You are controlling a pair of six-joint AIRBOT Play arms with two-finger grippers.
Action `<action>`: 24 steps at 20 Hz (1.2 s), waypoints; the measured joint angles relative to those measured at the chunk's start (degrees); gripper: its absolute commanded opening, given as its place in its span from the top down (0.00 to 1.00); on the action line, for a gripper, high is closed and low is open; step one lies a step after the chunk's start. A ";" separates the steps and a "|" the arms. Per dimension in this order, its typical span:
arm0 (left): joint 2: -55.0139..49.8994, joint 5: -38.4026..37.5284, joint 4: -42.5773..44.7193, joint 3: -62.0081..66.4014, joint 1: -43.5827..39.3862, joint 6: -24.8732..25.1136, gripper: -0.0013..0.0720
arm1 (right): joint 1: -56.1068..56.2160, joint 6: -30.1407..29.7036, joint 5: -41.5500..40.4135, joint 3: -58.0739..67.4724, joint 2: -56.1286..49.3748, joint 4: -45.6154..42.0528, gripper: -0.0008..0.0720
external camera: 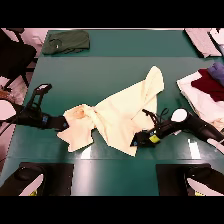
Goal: Fold the shirts.
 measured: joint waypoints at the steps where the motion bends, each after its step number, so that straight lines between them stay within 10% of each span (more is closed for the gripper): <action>1: -0.72 0.98 -4.48 -0.04 -0.59 1.01 0.14 | -1.18 0.55 -0.90 1.09 0.72 -1.31 0.15; 10: -13.14 22.27 -22.01 -10.84 -23.50 -2.45 0.14 | -26.86 2.84 0.46 4.57 12.26 -12.33 0.18; 21: -25.20 38.49 -31.87 -13.09 -31.95 -2.21 0.15 | -31.41 0.04 1.92 1.53 13.57 -12.13 0.18; 24: -27.58 42.36 -34.53 -13.31 -34.62 -1.09 0.94 | -31.52 -0.22 1.95 1.49 13.62 -11.76 0.18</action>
